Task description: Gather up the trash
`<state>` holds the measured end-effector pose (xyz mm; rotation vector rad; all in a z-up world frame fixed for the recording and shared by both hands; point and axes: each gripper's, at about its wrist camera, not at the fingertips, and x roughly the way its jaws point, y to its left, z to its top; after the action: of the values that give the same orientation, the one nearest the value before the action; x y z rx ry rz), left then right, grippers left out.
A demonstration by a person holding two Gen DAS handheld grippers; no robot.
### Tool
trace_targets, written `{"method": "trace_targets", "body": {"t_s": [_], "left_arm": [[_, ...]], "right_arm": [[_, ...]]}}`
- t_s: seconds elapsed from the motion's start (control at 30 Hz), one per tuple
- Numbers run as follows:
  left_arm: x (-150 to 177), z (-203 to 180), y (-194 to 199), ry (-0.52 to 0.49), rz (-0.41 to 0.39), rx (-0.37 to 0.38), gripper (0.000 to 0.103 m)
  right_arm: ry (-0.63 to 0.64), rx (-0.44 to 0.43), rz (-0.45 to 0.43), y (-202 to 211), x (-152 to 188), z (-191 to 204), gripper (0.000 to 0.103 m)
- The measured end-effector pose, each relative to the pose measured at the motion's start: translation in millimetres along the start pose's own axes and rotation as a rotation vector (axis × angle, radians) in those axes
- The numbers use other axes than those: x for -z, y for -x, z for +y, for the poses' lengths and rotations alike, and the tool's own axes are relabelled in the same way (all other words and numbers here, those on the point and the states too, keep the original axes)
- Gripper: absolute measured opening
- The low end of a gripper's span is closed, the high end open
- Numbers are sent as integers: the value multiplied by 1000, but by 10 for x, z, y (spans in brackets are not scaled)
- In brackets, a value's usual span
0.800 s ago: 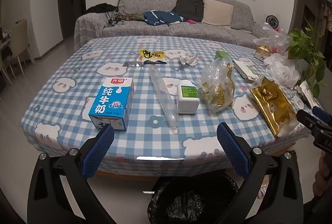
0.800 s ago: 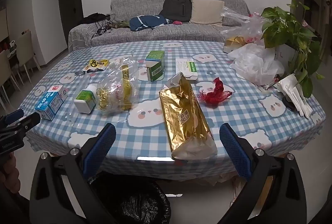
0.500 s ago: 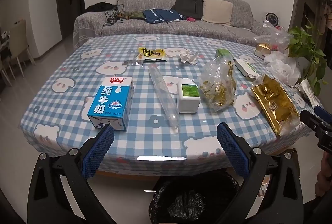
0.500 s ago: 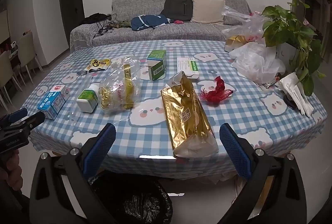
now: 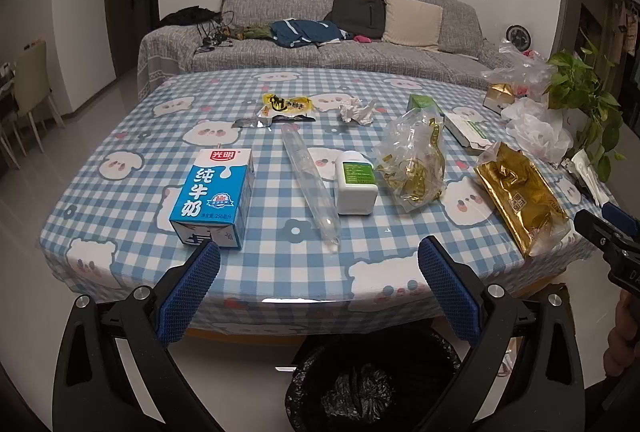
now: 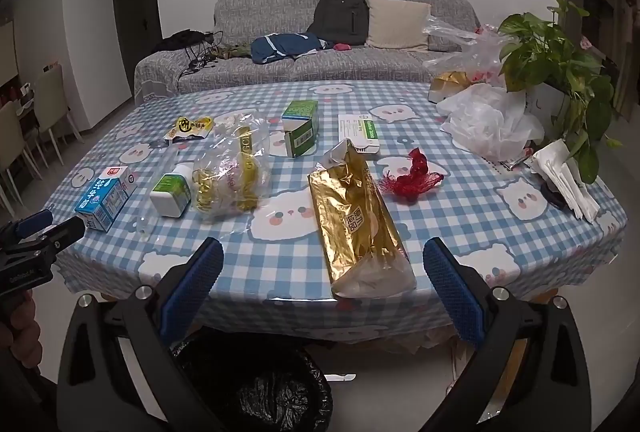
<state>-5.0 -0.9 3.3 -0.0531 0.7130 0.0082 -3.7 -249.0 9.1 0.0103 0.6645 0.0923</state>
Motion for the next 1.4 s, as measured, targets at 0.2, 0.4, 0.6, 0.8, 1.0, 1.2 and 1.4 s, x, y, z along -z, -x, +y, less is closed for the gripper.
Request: {"method": "trace_targets", "body": {"t_s": [0.2,0.4,0.6,0.8,1.0,1.2,1.4], "left_arm": [[15,29,50,5,-4,3,97],[34,31,73,3,-4,2,97],[29,44,104,-2,-11,-10,97],[20,75,98,-1,-4,-15,97],[23,89,86,0,0,-19,97],[27,88,79,-4,0,-25,97],[25,105,63,-3,1,-27,97]], "right_arm": [[5,6,-8,58,10,16,96],[-2,4,-6,79,23,9,96],[0,6,-6,83,33,16,96],[0,3,-4,79,36,17,96],[1,-3,5,50,47,46,96],[-1,-4,6,38,37,49,96],[-4,3,7,25,25,43,96]]}}
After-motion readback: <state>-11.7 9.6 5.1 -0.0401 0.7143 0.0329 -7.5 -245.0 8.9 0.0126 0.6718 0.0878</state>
